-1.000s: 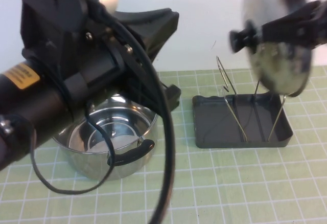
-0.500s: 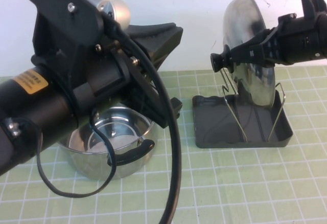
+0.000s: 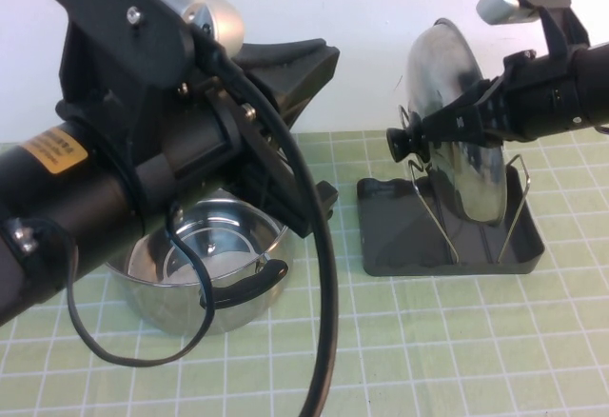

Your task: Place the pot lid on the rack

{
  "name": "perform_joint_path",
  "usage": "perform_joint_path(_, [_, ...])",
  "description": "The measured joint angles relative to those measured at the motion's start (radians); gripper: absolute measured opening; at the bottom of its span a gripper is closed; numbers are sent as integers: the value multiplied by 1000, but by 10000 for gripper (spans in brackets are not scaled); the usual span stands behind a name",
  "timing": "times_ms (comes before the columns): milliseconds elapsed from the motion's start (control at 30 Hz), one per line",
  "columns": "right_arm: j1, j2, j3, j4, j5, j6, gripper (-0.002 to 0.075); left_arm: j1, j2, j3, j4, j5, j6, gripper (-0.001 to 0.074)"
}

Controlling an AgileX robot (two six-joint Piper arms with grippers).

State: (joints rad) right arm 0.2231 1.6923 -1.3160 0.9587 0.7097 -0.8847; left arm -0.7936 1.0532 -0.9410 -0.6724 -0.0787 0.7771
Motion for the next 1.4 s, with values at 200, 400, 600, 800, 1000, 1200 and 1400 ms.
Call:
perform_joint_path(200, [0, 1, 0, -18, 3, 0, 133, 0, 0, 0, 0, 0, 0, 1])
perform_joint_path(400, [0, 1, -2, -18, 3, 0, 329, 0, 0, 0, -4, -2, 0, 1])
perform_joint_path(600, [-23, 1, -2, -23, 33, 0, 398, 0, -2, 0, -8, -2, 26, 1])
perform_joint_path(800, [-131, -24, -4, -31, 177, 5, 400, 0, -31, 0, -42, -29, 76, 1])
perform_joint_path(1000, [-215, -110, -7, -40, 276, 20, 364, 0, -60, 7, -386, -177, 393, 1])
perform_joint_path(1200, [-249, -264, -7, -141, 294, 13, 252, 0, -74, 15, -1011, -724, 897, 1])
perform_joint_path(1400, [-248, -506, 103, -170, 217, -77, 136, -29, -185, 68, -1103, -1022, 1053, 1])
